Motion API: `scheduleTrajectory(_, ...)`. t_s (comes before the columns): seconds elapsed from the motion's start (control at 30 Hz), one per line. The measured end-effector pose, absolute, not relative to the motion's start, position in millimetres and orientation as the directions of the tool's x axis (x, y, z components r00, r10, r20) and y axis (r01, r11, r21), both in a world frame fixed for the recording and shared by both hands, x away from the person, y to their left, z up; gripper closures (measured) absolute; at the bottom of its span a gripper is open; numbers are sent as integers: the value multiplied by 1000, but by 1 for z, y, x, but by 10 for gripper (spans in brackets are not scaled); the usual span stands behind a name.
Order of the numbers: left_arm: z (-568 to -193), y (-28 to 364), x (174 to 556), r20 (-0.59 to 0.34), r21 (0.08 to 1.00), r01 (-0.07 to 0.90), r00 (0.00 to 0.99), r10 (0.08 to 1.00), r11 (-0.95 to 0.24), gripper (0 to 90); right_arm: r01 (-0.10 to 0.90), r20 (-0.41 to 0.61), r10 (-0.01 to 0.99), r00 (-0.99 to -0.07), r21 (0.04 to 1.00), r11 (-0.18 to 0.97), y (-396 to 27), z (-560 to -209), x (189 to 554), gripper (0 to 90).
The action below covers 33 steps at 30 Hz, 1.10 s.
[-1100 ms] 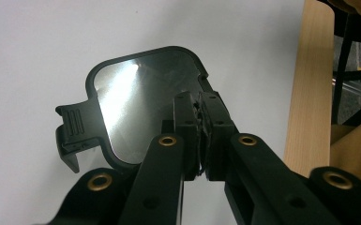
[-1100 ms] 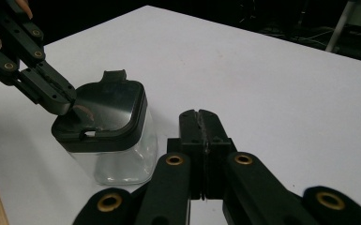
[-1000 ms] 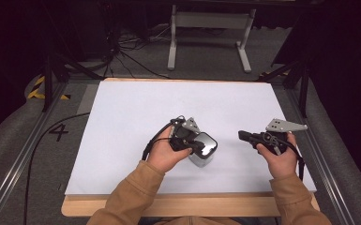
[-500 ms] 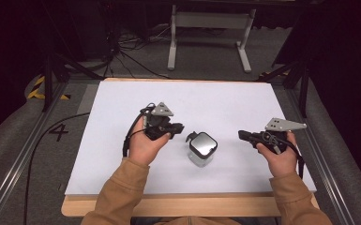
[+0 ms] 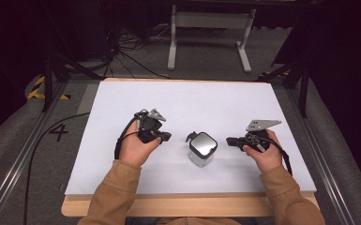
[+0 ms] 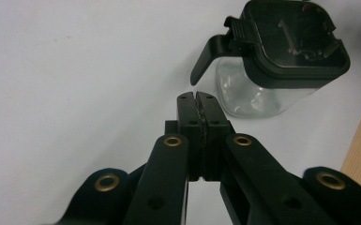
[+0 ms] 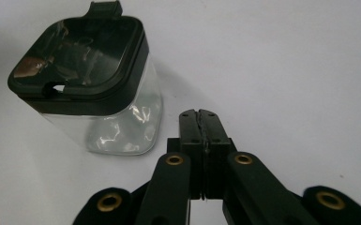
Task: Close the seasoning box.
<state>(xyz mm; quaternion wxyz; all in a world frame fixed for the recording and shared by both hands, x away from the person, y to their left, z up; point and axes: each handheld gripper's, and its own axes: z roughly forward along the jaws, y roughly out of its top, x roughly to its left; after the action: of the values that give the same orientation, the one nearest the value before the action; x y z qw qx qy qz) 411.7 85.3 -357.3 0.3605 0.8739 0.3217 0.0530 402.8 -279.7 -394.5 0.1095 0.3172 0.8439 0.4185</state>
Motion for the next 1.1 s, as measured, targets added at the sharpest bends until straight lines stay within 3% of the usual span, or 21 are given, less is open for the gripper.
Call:
scheduleTrajectory(0.13,-368,77,414,-149,593,530,812,565,-606,898,431,73,593,-802,758,489,-267,-404,406,900)
scheduleTrajectory(0.33,-376,71,414,-153,555,536,818,555,-636,898,421,85,553,-829,745,517,-254,-415,410,900)
scheduleTrajectory(1.1,-381,71,422,-167,563,543,813,558,-622,891,386,66,470,-880,675,629,-231,-412,386,900)
